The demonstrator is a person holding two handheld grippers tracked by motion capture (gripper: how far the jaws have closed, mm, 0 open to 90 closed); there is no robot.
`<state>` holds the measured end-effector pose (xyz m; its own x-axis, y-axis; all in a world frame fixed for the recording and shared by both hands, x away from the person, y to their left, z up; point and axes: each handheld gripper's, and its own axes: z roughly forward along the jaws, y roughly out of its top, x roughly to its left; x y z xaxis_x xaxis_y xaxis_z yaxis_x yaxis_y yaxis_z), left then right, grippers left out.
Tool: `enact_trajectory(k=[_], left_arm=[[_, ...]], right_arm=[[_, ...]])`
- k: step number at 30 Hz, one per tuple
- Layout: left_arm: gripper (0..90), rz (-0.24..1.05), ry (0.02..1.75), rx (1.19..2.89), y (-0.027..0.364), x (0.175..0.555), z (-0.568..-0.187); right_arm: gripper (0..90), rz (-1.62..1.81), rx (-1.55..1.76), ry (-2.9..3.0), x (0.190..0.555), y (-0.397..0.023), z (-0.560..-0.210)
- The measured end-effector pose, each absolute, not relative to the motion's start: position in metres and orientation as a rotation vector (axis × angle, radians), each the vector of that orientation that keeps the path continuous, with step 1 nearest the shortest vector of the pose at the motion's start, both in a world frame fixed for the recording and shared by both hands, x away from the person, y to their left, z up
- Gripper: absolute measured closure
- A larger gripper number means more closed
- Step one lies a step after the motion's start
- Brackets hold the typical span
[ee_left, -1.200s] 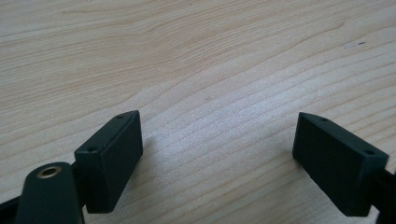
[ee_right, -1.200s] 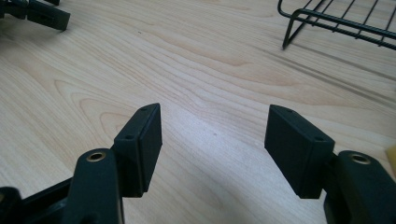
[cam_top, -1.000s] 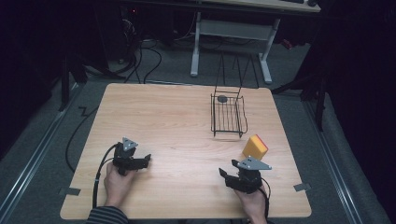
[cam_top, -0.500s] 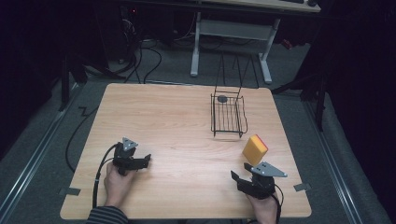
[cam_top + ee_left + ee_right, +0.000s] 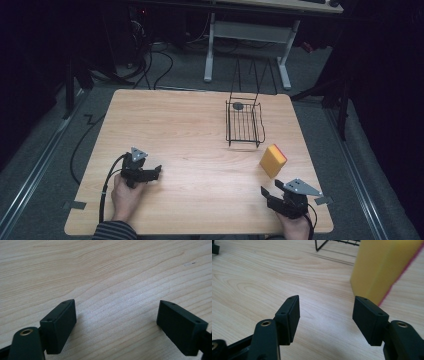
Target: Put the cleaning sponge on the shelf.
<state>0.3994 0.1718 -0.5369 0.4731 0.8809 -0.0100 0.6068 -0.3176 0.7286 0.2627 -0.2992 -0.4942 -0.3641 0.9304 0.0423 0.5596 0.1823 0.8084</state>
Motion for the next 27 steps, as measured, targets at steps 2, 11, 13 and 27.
enact_trajectory(k=[2, 11, 13, 27], left_arm=[[16.6, 0.519, 1.229, 2.045, 0.172, 0.399, -0.537], [16.6, 0.52, 1.228, 2.044, 0.172, 0.399, -0.537], [16.6, 0.52, 1.228, 2.044, 0.172, 0.399, -0.537], [16.6, 0.52, 1.228, 2.044, 0.172, 0.399, -0.537]], right_arm=[[39.3, 1.051, 1.405, 1.992, 0.262, -0.301, -0.495], [38.8, 1.029, 1.458, 1.928, 0.26, -0.323, -0.496], [38.7, 1.024, 1.473, 1.917, 0.262, -0.327, -0.496], [35.2, 1.02, 1.5, 1.878, 0.289, -0.337, -0.492]])
